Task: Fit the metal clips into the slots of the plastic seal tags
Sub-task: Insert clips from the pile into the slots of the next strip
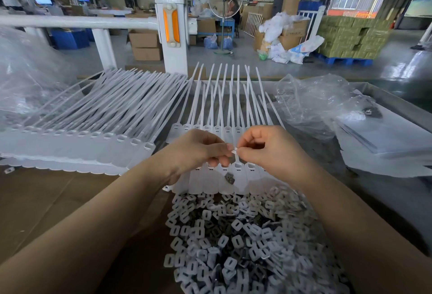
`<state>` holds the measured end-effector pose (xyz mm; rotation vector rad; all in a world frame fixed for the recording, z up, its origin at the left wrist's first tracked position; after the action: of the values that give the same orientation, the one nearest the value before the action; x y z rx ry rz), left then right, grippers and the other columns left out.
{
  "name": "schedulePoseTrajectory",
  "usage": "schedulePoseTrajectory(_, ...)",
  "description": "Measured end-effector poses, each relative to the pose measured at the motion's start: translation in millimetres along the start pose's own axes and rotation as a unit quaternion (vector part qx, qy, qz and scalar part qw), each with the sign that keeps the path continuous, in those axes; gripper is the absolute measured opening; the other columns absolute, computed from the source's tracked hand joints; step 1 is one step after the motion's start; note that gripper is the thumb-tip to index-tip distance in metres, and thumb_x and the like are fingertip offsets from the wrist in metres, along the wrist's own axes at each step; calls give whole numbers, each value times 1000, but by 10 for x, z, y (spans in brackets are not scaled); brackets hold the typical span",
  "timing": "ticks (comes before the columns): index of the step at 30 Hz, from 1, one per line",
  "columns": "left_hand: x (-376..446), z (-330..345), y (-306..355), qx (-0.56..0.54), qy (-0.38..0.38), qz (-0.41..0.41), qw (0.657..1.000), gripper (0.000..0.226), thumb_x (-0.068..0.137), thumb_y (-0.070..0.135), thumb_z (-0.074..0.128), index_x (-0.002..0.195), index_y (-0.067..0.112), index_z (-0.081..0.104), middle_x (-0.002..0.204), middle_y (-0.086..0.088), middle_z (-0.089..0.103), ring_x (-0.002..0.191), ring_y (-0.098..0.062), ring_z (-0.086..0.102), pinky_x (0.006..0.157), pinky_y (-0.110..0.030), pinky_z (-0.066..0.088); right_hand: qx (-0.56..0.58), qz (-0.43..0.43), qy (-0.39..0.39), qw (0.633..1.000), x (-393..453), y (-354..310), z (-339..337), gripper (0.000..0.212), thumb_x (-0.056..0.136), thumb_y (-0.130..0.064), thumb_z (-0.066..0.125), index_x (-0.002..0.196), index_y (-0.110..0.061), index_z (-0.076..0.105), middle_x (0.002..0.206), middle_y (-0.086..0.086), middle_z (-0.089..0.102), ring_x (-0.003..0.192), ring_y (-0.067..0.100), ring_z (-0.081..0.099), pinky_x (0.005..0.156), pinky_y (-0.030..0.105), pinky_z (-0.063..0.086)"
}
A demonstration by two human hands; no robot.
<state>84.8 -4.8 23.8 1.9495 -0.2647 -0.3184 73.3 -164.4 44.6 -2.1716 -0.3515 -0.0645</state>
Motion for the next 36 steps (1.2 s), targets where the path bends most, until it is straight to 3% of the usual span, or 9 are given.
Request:
schedulePoseTrajectory(2, 2, -12, -10, -40, -1, -6, 999, 23, 90, 34, 67, 87, 12, 75, 78, 0, 75, 59, -4, 56, 59, -22, 36, -10, -29, 25, 999, -6, -42, -5, 13, 82, -12, 72, 77, -24, 71, 74, -7, 72, 68, 10, 67, 67, 26, 58)
schedulePoseTrajectory(5, 13, -36, -42, -81, 2, -22, 996, 21, 90, 31, 68, 87, 10, 74, 77, -2, 74, 56, -5, 55, 58, -22, 35, -31, -72, 54, 995, -18, -96, -2, 14, 79, -10, 73, 77, -24, 71, 72, -8, 70, 66, 5, 65, 66, 21, 56)
schedulePoseTrajectory(10, 24, -74, -61, -84, 13, -30, 996, 11, 86, 19, 73, 88, 9, 75, 77, -3, 74, 57, -5, 57, 54, -18, 39, -60, -76, 38, 995, -10, -91, 44, 16, 80, -13, 76, 77, -28, 71, 74, -12, 70, 71, 0, 65, 66, 15, 54)
schedulePoseTrajectory(13, 38, -106, -46, -38, 49, -8, 998, 11, 89, 17, 70, 85, 8, 74, 73, -1, 73, 57, -4, 57, 50, -14, 42, -104, -43, 37, 993, 20, -8, 36, 14, 83, -17, 73, 80, -30, 68, 76, -12, 68, 73, -2, 63, 64, 15, 52)
schedulePoseTrajectory(17, 59, -96, -51, 59, 100, 13, 993, 14, 93, 20, 66, 81, 14, 72, 62, 10, 69, 54, -1, 53, 50, -12, 43, -162, 24, -34, 986, 25, 134, 105, 9, 86, -22, 72, 84, -29, 67, 81, -14, 67, 75, -2, 62, 63, 14, 46)
schedulePoseTrajectory(24, 109, 12, -91, 209, 111, -10, 971, 13, 91, 31, 67, 86, 20, 72, 78, 1, 69, 71, -14, 61, 70, -32, 53, -173, 38, -85, 981, -3, 124, 150, 11, 87, -19, 69, 87, -30, 68, 83, -16, 64, 79, -3, 59, 62, 13, 40)
schedulePoseTrajectory(28, 115, 16, -84, 231, 113, -22, 966, 13, 90, 30, 68, 87, 18, 73, 80, 1, 70, 78, -16, 66, 76, -35, 57, -174, 36, -86, 980, -9, 126, 142, 9, 88, -19, 68, 91, -27, 69, 84, -15, 64, 80, -2, 60, 62, 12, 40)
schedulePoseTrajectory(36, 144, 6, -83, 233, 98, -29, 967, 14, 86, 29, 72, 80, 16, 73, 76, 1, 71, 73, -14, 64, 68, -29, 54, -175, 35, -83, 980, -4, 138, 142, 9, 87, -19, 70, 89, -27, 70, 82, -15, 64, 78, -3, 60, 61, 12, 41)
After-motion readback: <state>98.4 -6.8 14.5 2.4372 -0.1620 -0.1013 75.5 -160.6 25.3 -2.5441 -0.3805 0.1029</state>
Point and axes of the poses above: each hand's wrist, its own x-axis towards the middle knuckle, its own z-axis out of the palm, y = z × x, the point moved 6 cm from there along x, towards the middle knuckle
